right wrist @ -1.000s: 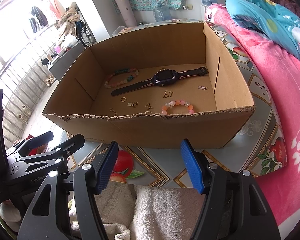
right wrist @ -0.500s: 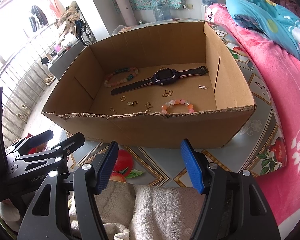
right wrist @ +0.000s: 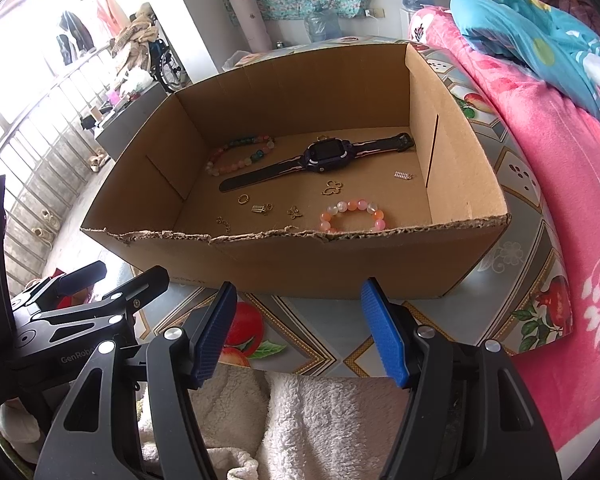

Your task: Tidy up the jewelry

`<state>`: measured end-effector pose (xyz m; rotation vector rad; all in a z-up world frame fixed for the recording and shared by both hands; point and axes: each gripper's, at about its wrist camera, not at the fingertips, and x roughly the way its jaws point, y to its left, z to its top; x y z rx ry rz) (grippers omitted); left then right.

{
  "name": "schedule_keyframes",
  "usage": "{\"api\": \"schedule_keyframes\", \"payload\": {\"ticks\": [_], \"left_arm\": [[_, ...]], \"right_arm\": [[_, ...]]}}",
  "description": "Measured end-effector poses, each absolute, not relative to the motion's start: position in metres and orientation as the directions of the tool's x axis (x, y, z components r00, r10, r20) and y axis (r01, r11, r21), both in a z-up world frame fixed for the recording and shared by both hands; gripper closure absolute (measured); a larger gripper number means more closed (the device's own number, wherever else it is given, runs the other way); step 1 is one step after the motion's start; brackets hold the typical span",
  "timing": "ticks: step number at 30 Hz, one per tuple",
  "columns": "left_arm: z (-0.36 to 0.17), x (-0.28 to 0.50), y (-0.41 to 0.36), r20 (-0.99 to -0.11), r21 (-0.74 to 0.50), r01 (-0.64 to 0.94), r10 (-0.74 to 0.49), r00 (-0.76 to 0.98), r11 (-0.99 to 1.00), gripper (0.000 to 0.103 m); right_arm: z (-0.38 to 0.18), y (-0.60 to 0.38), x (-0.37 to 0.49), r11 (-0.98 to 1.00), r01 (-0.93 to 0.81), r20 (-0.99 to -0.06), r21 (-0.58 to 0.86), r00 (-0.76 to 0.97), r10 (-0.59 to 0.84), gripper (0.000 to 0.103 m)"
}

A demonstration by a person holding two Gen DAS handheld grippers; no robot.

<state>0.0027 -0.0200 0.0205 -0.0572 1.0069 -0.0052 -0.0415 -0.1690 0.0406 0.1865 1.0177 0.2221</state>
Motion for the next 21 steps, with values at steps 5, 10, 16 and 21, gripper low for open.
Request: {"api": "schedule_keyframes", "payload": {"ticks": [5,10,16,21], "left_arm": [[0.0207,0.0033,-0.0203,-0.844,-0.05,-0.023,-0.03,0.535,0.999,0.009],[0.0208,0.0033,-0.0201,-0.844,-0.05,-0.022,-0.031,0.535,0.999,0.009],[0.0209,0.0037,-0.0196,-0.844,-0.051,-0.023,-0.031,0.535,0.998,0.009],[0.0214,0.0048,-0.0198,-0.844,-0.05,-0.022,-0.031,0.536,0.999,0.009]], "right_arm": [[0.0407,-0.1687,-0.0415,0.962,-0.097,-0.819,0.255,0.507,0.269,0.04],[0.0408,-0.1685,-0.0414,0.962,-0.097,-0.819,0.254,0.507,0.267,0.04],[0.0409,-0.169,-0.041,0.962,-0.098,-0.819,0.255,0.507,0.269,0.04],[0.0406,-0.1687,-0.0405,0.962,-0.099,-0.819,0.254,0.507,0.268,0.04]]}}
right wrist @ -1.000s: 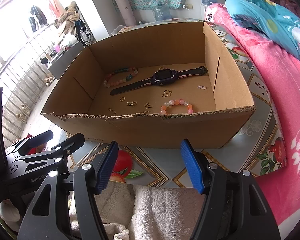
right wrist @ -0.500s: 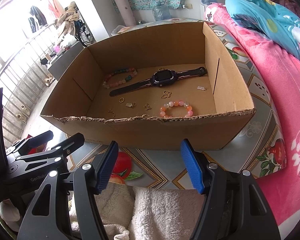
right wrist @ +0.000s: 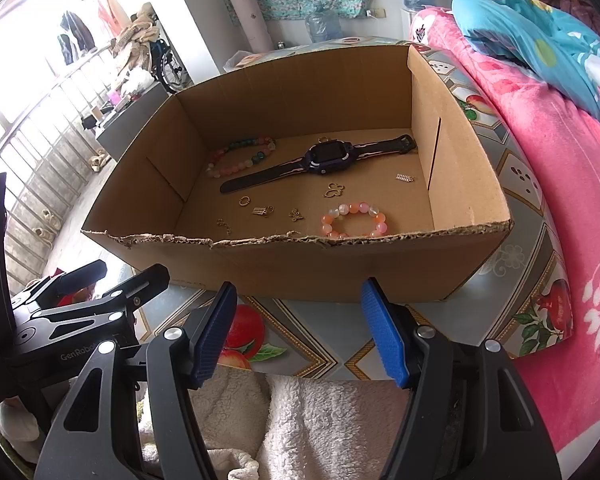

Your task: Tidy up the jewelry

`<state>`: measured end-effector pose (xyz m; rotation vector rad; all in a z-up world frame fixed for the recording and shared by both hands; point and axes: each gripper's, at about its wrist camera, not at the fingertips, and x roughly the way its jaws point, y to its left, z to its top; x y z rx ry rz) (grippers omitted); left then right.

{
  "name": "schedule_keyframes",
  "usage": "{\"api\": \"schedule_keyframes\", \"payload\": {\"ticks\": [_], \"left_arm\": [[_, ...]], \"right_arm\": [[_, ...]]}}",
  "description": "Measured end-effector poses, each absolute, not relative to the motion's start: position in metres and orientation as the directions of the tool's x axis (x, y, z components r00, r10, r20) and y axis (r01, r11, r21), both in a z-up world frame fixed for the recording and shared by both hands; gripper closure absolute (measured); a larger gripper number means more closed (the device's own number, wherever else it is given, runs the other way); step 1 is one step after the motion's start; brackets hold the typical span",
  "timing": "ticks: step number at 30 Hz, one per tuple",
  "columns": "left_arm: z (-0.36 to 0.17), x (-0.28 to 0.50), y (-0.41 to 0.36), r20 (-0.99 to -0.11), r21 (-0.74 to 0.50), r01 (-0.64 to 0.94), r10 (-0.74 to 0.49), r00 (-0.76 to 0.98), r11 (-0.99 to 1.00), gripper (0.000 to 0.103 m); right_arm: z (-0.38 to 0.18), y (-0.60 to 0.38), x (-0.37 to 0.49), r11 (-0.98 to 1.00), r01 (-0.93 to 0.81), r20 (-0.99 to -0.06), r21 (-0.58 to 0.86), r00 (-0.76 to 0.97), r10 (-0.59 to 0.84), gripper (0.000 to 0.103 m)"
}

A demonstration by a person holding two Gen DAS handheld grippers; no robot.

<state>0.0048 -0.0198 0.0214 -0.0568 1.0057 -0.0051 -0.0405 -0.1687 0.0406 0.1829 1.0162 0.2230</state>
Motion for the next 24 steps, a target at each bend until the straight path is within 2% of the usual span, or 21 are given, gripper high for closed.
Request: {"api": "schedule_keyframes", "payload": {"ticks": [24], "left_arm": [[0.0223,0.0061,-0.0207,-0.844,-0.05,-0.023,-0.03,0.535,0.998,0.009]], "right_arm": [[0.0414,-0.1704,-0.0392,0.962,-0.096,-0.819,0.255,0.507,0.268,0.04]]}}
